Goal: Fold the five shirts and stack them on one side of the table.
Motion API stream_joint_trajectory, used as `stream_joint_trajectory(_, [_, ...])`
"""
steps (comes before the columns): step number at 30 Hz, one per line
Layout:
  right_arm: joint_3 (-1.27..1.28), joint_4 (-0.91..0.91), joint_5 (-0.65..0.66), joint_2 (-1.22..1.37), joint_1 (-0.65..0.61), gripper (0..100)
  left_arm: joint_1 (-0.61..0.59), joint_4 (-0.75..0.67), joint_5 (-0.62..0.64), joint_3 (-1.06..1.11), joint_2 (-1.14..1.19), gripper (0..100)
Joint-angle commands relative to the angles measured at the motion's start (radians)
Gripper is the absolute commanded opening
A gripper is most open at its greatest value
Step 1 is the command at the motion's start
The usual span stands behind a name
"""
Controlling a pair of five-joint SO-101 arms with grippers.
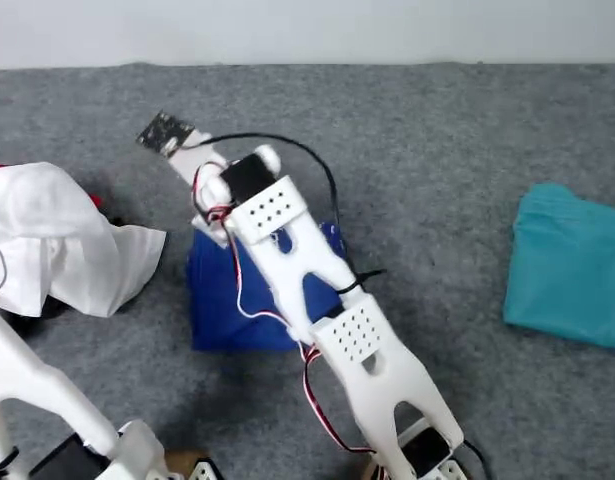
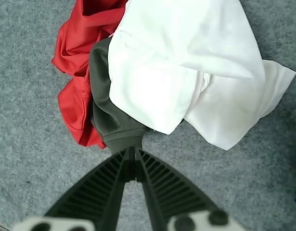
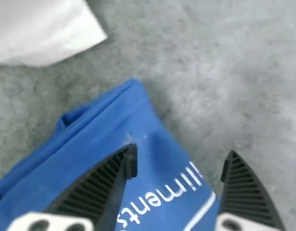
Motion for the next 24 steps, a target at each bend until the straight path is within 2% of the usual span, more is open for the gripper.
stream_joint_trajectory(1, [0.048, 0.045, -0.058, -0.133, 0.041, 28.8, 0.003, -0.015, -0.005, -0.004, -0.026, 2])
stream_joint_trajectory(7, [0.376, 0.045, -0.16, -0.326, 0.091, 28.8, 0.002, -0.009, -0.005, -0.005, -0.034, 2])
stream_joint_trajectory(17, [1.14, 0.042, -0.292, -0.809, 0.137, 29.2, -0.003, -0.006, -0.003, -0.005, -0.035, 2])
stream_joint_trajectory(24, [1.373, -0.033, -0.301, -0.852, 0.157, 36.4, -0.002, -0.006, -0.003, -0.004, -0.035, 2])
